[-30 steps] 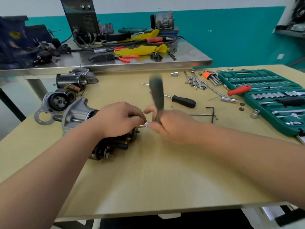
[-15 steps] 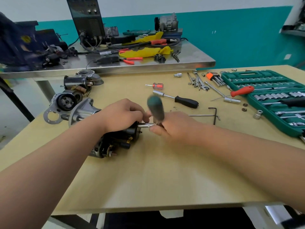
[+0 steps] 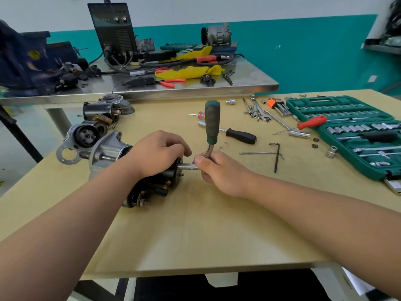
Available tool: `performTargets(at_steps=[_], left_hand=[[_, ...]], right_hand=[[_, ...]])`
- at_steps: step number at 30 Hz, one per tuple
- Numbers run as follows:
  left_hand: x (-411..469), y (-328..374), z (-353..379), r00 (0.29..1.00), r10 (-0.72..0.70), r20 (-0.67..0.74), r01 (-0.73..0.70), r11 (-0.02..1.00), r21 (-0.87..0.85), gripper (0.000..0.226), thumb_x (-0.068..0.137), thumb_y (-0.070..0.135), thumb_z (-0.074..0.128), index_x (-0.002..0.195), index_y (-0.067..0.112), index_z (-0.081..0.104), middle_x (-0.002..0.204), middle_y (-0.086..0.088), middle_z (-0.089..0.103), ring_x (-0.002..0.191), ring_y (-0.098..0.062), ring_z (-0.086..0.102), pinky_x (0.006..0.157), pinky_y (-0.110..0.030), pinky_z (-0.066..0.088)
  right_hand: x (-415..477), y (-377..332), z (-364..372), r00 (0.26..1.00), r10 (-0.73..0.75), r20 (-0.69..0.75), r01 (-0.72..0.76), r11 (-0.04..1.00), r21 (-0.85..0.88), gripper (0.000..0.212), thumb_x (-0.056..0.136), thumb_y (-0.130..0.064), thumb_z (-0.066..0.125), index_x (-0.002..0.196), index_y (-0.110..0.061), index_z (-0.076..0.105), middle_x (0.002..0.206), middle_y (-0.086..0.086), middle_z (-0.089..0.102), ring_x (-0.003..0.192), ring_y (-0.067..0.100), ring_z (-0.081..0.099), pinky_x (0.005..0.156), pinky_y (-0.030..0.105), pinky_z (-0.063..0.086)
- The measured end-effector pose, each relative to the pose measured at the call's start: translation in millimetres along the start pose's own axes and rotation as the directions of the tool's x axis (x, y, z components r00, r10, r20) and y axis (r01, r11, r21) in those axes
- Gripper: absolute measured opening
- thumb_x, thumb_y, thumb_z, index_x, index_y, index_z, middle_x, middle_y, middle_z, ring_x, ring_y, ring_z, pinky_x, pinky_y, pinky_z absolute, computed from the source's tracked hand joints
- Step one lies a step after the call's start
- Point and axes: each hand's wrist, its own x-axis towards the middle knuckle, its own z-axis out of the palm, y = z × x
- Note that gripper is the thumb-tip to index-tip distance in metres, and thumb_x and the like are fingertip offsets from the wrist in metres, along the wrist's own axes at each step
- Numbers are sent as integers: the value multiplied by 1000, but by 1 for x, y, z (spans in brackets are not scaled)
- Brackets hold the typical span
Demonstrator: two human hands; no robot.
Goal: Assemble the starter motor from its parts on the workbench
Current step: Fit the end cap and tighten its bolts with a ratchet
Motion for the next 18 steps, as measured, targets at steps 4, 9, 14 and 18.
performTargets(at_steps=[4,9,14,18], left_hand=[[-3,2,1,999,1,-32,-2,1000,-23,32,71,33,40,75,36,71,83,0,71,86,-17,63,83,-35,50],[-3,-2,4,995,2,-96,-3,1000,-9,27,74,31,45,75,36,71,74,9,71,76,-9,63,76,-31,52],[-5,-17,-8,981,183,-64,-151,928,342,17,94,25,54,91,28,70,93,17,67,96,-10,59,84,-34,48],[-4,-29,-17,999,-14,-52,47,683,729,60,94,56,12,98,27,64,101,-1,68,97,-25,59,79,-35,47]], right_hand=[[-1,-4,-5,996,84,29,-85,996,28,33,102,-39,39,87,-14,56,50,-12,32,43,4,30,46,17,27],[-6,-7,-4,997,66,28,-60,985,-163,35,100,-40,41,88,-12,60,58,-4,51,53,8,47,57,26,41],[-4,-5,2,993,-115,36,110,736,-668,13,87,-28,51,79,-18,56,69,0,56,66,22,52,55,32,41],[7,-12,5,983,-174,-56,75,666,-742,18,89,-29,46,73,-25,51,71,-5,56,71,23,53,51,29,31]])
